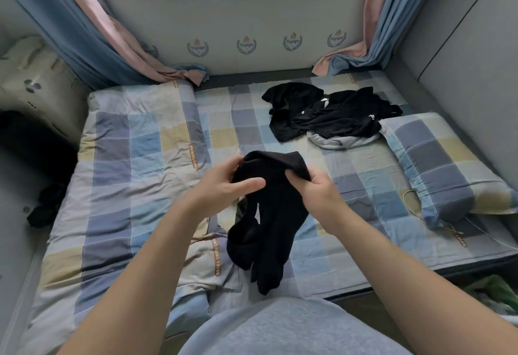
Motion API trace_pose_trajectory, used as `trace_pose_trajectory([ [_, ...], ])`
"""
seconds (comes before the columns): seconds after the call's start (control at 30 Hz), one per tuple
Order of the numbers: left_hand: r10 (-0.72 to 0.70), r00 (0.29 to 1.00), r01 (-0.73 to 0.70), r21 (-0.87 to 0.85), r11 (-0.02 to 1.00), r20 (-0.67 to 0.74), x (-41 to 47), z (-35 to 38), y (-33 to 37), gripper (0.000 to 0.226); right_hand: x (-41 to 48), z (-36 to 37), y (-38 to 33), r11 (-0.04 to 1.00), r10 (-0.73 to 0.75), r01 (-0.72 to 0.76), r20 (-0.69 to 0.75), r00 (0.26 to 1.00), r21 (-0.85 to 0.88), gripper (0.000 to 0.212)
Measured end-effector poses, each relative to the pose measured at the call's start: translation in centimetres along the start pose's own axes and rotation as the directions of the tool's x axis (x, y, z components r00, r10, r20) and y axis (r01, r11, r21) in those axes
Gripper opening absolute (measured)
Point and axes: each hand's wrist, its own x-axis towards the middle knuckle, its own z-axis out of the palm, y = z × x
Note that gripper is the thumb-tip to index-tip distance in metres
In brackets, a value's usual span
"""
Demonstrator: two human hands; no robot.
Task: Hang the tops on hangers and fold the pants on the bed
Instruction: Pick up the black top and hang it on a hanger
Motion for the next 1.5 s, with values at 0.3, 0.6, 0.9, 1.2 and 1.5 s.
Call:
trace_pose_trajectory([
  [0.3, -0.252, 0.961, 0.26, -0.066, 0.963, 0.113, 1.8, 5.9, -7.8, 0.078, -0.6, -2.1, -4.4, 0.859, 0.113, -0.063, -0.07, 0.991, 0.508, 0.031],
  [0.6, -0.384, 0.923, 0.384, -0.067, 0.921, 0.023, 3.1, 6.4, -8.8, 0.006, -1.1, -3.8, -4.6, 0.844, 0.127, -0.047, -0.114, 0.985, 0.534, 0.033],
  [0.9, -0.18, 0.862, 0.09, -0.207, 0.974, -0.474, 2.4, 3.8, -5.5, 0.039, -0.5, -6.1, -0.1, 0.973, 0.229, -0.224, -0.441, 0.868, 0.063, 0.018],
  [1.2, 0.126, 0.936, -0.131, 0.006, 0.991, -0.33, 0.9, 4.4, 1.1, 0.045, -1.1, -1.8, 1.3, 0.88, 0.104, -0.066, 0.055, 0.993, -0.471, 0.071],
  [1.5, 0.29, 0.889, -0.242, 0.174, 0.955, -0.355, -0.8, 3.9, 3.1, 0.035, -0.1, -0.2, 3.5, 0.753, 0.049, -0.11, -0.111, 0.993, -0.649, 0.011],
])
